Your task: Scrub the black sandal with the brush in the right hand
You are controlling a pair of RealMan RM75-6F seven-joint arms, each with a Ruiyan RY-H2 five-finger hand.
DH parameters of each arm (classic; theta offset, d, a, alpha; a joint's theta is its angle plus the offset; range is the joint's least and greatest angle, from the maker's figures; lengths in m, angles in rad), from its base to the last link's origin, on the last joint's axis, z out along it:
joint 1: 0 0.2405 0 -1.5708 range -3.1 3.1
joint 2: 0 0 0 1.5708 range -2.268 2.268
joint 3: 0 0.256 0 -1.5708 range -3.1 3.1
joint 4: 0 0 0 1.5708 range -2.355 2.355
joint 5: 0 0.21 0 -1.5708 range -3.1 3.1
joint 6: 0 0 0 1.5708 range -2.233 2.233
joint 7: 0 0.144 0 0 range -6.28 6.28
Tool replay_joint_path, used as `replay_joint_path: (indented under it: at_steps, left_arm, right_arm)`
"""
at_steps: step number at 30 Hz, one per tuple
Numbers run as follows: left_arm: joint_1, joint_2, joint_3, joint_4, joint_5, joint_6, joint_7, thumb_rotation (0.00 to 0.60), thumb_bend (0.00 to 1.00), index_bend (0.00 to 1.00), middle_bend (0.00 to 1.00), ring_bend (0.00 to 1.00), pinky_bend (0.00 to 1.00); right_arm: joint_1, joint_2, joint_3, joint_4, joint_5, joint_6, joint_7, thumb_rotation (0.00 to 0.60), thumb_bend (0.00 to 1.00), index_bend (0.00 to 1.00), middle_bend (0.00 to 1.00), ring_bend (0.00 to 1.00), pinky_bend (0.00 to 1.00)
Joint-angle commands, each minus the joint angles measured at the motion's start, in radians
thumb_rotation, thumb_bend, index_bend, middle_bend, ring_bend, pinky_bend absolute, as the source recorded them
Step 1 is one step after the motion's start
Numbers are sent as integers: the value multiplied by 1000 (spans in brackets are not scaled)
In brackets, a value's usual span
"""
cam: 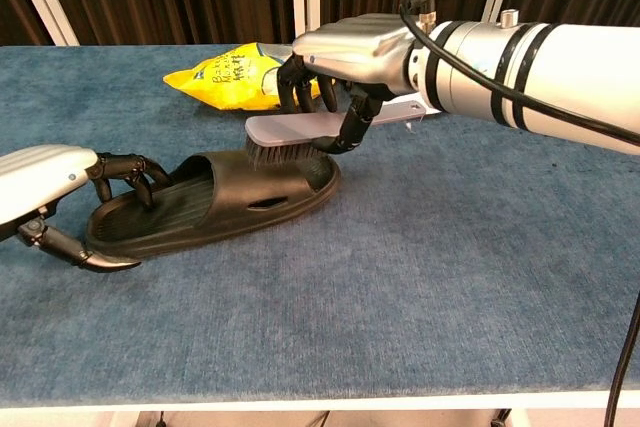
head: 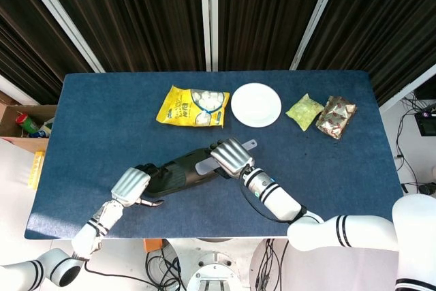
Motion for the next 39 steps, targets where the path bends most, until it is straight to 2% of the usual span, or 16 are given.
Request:
replay_joint_path:
  at_steps: [1, 15, 22, 34, 39]
  left_arm:
    - [0, 2, 2, 3, -1, 0, 5, 398, 160, 241, 362, 309, 425]
    - [-1, 13, 9, -4, -10, -2, 11, 399, 159, 240, 362, 309, 426]
    - [-1, 16, 11, -4, -11, 0, -3, 400, 158, 240, 362, 309, 425]
    - [-2, 23, 14, -5, -9, 5, -14, 398, 158, 240, 362, 309, 426]
    - [-1, 23, 15, -6, -10, 7, -16, 400, 158, 240, 362, 309, 426]
  right_arm:
    - [21, -15, -9, 15, 18, -13, -4, 600, 477, 972, 762, 662, 656]
    - [105, -86, -10, 115, 61, -39, 30, 600, 482, 973, 762, 661, 656]
    - [151, -135, 1, 211, 79, -54, 44, 600, 482, 974, 762, 661, 656]
    - [204, -216, 28, 352, 83, -24, 48, 600, 485, 977, 762, 661, 656]
    - [213, -225, 36, 364, 82, -5, 41, 600, 486, 978, 762, 662, 656]
